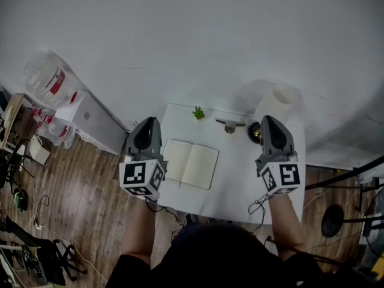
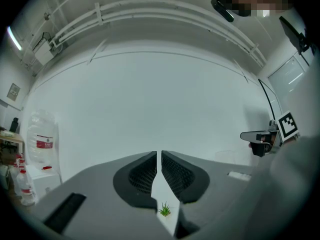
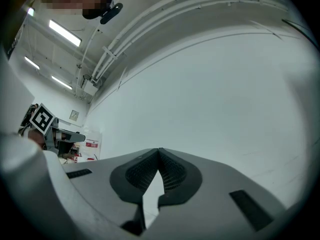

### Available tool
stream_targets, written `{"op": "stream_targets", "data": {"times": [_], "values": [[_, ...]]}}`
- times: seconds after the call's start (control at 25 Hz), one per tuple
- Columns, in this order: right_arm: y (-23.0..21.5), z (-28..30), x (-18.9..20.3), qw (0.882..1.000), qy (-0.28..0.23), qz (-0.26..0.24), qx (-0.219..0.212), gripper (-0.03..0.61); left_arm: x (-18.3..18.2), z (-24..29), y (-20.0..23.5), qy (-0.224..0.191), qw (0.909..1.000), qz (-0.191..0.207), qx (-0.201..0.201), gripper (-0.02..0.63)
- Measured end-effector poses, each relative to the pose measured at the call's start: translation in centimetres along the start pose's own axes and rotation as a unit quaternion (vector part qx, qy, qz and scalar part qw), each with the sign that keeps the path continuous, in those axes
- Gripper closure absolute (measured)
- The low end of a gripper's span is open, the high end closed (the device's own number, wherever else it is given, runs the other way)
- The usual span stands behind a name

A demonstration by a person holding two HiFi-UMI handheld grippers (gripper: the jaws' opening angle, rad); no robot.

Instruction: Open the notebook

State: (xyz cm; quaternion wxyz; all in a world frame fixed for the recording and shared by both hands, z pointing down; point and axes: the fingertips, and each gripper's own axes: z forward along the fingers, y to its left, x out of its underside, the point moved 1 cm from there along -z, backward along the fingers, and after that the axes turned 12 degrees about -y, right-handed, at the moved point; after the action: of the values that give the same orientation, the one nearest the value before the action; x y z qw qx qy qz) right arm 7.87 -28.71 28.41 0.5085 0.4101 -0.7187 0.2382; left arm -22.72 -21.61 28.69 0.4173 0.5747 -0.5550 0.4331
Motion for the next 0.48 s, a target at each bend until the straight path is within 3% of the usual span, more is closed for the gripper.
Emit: {"op": "stream_targets", "data": {"times": [0.48], "values": [[1.2, -0.1, 0.1, 1.0, 0.005, -0.005, -0.003, 0.575, 0.8, -0.8, 0.8, 0.007, 0.9999, -0.014, 0.0, 0.584]]}}
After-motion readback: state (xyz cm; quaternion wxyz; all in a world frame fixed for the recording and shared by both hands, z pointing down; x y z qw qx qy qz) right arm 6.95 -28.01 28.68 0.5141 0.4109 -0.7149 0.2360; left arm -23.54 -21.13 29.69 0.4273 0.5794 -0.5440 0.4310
